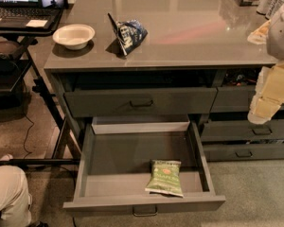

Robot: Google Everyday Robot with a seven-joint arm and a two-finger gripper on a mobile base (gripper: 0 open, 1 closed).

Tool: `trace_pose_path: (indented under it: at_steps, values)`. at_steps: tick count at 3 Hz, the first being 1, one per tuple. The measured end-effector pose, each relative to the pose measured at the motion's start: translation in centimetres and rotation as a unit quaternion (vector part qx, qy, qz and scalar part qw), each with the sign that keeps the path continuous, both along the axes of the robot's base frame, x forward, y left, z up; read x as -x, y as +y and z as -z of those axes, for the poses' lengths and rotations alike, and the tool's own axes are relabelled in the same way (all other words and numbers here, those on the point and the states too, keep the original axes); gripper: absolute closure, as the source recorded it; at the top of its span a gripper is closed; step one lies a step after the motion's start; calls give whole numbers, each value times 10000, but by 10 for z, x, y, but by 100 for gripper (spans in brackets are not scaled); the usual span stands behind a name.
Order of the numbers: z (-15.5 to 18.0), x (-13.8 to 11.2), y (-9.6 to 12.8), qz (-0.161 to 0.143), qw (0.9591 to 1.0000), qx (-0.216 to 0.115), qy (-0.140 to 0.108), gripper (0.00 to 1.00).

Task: Pick green jalapeno chip bag from middle drawer and place on counter

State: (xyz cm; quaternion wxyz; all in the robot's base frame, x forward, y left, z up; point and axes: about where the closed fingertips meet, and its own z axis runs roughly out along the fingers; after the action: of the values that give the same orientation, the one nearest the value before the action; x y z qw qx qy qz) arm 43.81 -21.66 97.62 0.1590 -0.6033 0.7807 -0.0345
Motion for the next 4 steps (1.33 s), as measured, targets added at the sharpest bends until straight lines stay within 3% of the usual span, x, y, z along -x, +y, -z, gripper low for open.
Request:
trace_pose_path:
  at_steps: [1,2,3,4]
  values:
    - [0,0,0,0,10000,0,0,0]
    - [20,-8,12,-483,9988,37,-40,0]
    - [83,-33,39,-1565,9876,67,75,0]
    - [149,-53,62,-2678,9630,192,243,0]
